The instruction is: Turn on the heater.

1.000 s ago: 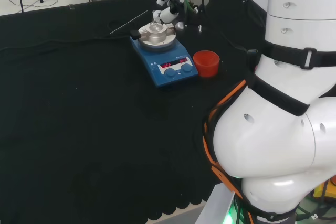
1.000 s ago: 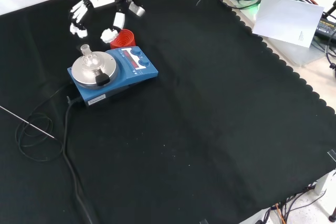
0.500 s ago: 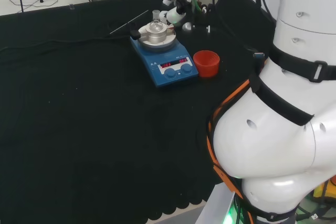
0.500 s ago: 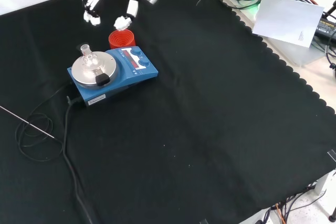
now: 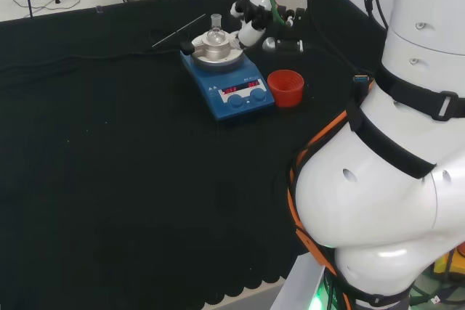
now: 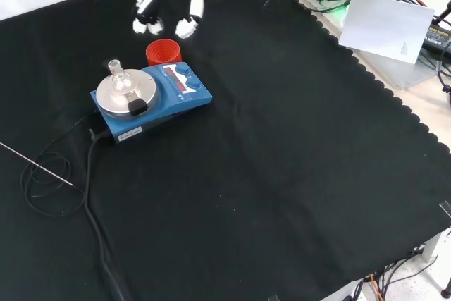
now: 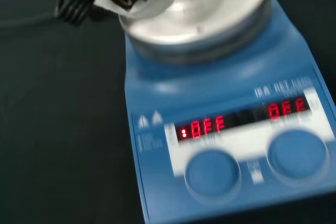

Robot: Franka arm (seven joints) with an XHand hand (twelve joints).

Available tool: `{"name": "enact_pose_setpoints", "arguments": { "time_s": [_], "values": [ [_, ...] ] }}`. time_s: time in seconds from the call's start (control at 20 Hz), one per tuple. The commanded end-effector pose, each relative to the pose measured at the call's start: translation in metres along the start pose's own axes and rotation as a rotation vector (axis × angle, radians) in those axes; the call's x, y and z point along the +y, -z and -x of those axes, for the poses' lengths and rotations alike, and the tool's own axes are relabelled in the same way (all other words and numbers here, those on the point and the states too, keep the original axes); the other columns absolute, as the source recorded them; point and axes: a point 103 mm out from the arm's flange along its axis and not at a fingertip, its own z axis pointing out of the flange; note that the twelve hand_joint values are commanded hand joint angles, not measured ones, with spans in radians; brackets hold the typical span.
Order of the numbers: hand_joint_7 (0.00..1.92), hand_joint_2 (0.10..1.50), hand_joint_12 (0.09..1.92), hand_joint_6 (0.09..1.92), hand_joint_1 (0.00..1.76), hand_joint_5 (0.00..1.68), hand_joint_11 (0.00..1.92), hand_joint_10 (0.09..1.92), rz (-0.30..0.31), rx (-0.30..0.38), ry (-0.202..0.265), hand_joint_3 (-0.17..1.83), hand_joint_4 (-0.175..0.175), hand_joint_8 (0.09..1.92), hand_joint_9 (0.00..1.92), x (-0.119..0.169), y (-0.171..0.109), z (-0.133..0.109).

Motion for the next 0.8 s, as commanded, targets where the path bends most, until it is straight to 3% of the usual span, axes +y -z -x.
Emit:
{"name": "enact_pose_setpoints", "arguments": {
  "time_s": [0.05, 0.15, 0.3, 0.5, 0.65, 0.75, 0.8],
  "values": [
    [1.09, 0.63, 1.19, 0.22, 0.96, 0.37, 0.82, 0.53, -0.168, -0.057, -0.038, 0.72, -0.024, 0.64, 1.27, -0.037, -0.012, 0.009],
    [1.14, 0.64, 1.14, 0.18, 0.97, 0.38, 0.93, 0.52, -0.202, -0.065, -0.049, 0.72, -0.025, 0.64, 1.33, -0.043, -0.013, 0.01],
    [1.19, 0.65, 0.97, 0.12, 1.01, 0.37, 1.22, 0.48, -0.344, -0.082, -0.073, 0.71, -0.026, 0.65, 1.43, -0.048, -0.016, 0.011],
    [1.3, 0.67, 0.74, 0.09, 1.06, 0.33, 1.51, 0.41, -0.386, -0.101, -0.079, 0.7, -0.026, 0.66, 1.6, -0.055, -0.018, 0.01],
    [1.41, 0.69, 0.6, 0.09, 1.11, 0.31, 1.79, 0.5, -0.443, -0.151, -0.07, 0.68, -0.039, 0.79, 1.75, -0.056, -0.021, 0.007],
    [1.44, 0.69, 0.83, 0.09, 1.14, 0.27, 1.89, 0.73, -0.476, -0.17, -0.071, 0.67, -0.033, 0.93, 1.74, -0.056, -0.023, 0.005],
    [1.47, 0.69, 1.03, 0.09, 1.15, 0.25, 1.9, 0.91, -0.497, -0.173, -0.074, 0.67, -0.027, 1.03, 1.73, -0.055, -0.025, 0.004]
  ]
}}
